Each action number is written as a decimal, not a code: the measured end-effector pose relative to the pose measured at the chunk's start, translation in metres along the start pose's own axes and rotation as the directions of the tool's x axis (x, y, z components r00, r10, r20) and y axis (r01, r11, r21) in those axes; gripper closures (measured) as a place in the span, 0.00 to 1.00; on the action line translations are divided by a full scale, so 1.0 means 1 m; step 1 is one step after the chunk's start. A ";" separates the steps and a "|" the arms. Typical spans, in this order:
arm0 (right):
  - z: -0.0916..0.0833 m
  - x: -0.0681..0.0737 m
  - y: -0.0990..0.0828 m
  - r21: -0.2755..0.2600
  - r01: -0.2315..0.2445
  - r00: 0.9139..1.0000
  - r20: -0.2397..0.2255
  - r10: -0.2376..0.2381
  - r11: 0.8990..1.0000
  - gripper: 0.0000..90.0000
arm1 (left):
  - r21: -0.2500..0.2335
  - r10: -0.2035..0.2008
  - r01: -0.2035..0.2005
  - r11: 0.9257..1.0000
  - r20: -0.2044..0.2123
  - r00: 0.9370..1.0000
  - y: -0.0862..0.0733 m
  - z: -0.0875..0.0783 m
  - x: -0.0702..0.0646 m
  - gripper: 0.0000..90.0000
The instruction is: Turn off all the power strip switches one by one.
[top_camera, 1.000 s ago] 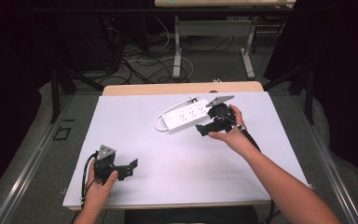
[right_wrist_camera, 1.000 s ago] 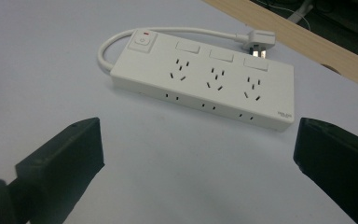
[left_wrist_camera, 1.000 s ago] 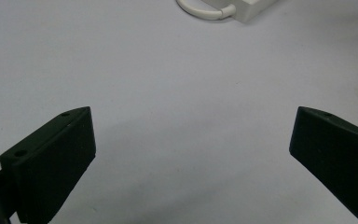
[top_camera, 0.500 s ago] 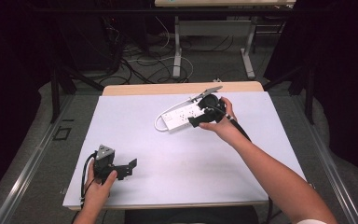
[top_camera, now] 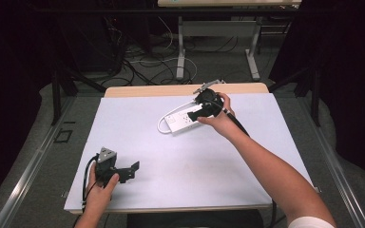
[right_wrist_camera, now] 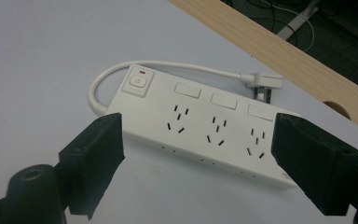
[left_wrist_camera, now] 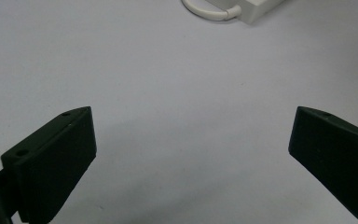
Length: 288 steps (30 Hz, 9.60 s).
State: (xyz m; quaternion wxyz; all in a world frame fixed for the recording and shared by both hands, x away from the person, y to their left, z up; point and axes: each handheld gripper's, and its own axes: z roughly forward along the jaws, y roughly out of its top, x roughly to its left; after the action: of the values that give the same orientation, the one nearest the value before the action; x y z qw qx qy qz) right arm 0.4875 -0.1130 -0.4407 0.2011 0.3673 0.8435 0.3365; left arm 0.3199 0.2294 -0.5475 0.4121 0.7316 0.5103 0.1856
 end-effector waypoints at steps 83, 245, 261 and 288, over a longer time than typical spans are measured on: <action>0.116 0.022 0.022 0.088 -0.085 0.989 -0.116 0.095 0.993 1.00 | 0.004 -0.004 0.004 1.000 0.014 1.000 -0.001 0.000 0.003 0.01; 0.122 -0.048 0.000 0.107 -0.242 0.968 0.088 0.234 0.964 1.00 | 0.024 -0.017 0.017 1.000 0.014 1.000 -0.002 0.000 0.006 0.01; 0.124 -0.046 -0.002 0.104 -0.249 0.968 0.059 0.243 0.963 1.00 | 0.022 -0.015 0.015 1.000 0.013 1.000 -0.002 0.000 0.006 0.01; 0.124 -0.046 -0.006 0.069 -0.273 0.961 0.060 0.269 0.959 1.00 | 0.019 -0.019 0.019 1.000 0.003 1.000 -0.003 -0.002 0.005 0.01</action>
State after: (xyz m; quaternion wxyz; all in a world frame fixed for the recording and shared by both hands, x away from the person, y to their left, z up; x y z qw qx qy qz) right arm 0.5878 -0.0988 -0.5268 0.1599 0.4953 0.7921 0.3189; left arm 0.3193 0.2353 -0.5498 0.4078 0.7308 0.5184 0.1755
